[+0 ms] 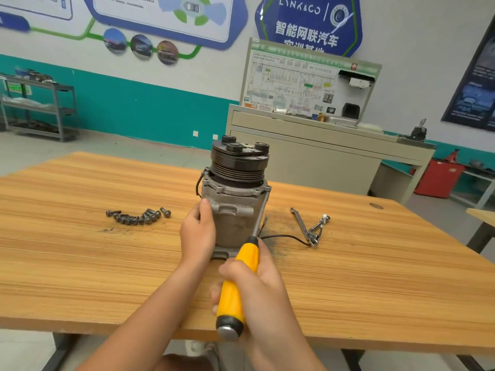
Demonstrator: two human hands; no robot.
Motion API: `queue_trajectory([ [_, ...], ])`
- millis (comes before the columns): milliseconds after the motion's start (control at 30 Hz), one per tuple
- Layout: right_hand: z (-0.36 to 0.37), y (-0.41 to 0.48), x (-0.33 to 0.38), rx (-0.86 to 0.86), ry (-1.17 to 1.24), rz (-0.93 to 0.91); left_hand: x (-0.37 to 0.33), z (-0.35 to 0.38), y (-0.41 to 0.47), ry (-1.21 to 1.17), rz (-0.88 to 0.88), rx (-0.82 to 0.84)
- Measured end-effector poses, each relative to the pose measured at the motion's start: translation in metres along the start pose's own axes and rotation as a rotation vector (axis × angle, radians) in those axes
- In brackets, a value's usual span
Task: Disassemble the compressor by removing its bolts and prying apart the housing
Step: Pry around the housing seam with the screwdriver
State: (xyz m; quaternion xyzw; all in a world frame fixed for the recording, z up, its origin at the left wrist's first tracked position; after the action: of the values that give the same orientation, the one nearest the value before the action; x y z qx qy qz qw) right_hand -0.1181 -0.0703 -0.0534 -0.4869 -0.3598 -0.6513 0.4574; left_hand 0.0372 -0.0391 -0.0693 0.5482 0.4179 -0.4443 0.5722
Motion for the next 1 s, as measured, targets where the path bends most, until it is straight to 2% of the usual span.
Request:
queue_trajectory([
  [200,-0.001,-0.015,0.015,0.043,0.144,0.011,0.003,0.002,0.011,0.037,0.040,-0.046],
  [300,-0.010,-0.018,0.020,0.001,0.196,0.006,0.014,-0.003,0.036,0.073,-0.018,-0.023],
  [367,-0.019,-0.014,0.022,-0.026,0.208,-0.012,0.020,-0.001,0.052,0.065,-0.088,0.056],
  [500,-0.026,-0.003,0.024,-0.029,0.190,0.013,0.029,0.005,0.074,0.007,-0.183,0.148],
  [700,-0.005,0.003,0.023,0.058,0.109,0.068,0.035,0.008,0.081,-0.030,-0.210,0.190],
  [833,-0.004,-0.004,0.014,0.013,0.061,0.120,0.036,0.008,0.080,-0.036,-0.225,0.196],
  [1000,-0.012,-0.004,0.011,-0.048,0.039,0.095,0.037,0.009,0.082,-0.055,-0.210,0.195],
])
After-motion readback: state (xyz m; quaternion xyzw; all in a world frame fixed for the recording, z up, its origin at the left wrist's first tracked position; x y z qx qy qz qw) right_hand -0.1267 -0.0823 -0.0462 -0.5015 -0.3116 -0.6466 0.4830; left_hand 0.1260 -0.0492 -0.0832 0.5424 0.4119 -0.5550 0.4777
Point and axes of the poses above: each hand's wrist, its own y-axis towards the middle knuckle, its own z-axis out of the palm, x = y × z, the point moved 7 cm from there along y, towards the middle knuckle, and after that the axes turned 4 degrees about y, right-handed, at the moved point
